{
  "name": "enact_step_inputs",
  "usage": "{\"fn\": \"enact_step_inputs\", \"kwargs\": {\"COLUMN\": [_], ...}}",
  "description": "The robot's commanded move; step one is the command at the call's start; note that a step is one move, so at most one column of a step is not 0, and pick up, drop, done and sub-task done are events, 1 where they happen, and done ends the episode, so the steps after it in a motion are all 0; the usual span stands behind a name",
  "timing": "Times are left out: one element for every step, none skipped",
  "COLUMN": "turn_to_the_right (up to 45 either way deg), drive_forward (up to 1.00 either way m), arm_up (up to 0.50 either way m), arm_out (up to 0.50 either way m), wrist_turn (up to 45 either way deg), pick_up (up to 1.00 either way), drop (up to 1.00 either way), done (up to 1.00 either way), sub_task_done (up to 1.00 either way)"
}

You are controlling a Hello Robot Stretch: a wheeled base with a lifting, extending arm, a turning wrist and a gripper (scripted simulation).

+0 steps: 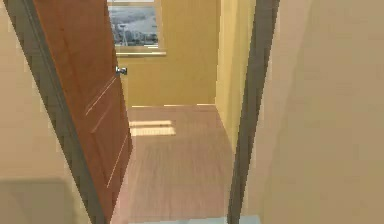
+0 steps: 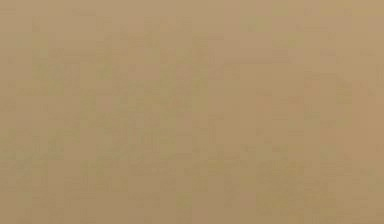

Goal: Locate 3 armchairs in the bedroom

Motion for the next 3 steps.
{"fn": "enact_step_inputs", "kwargs": {"turn_to_the_right": [0.0, 0.0, -45.0], "drive_forward": [1.00, 0.95, 0.00], "arm_up": [0.00, 0.00, 0.00], "arm_out": [0.00, 0.00, 0.00], "wrist_turn": [0.0, 0.0, 0.0], "pick_up": [0.00, 0.00, 0.00], "drop": [0.00, 0.00, 0.00], "done": [0.00, 0.00, 0.00], "sub_task_done": [0.00, 0.00, 0.00]}}
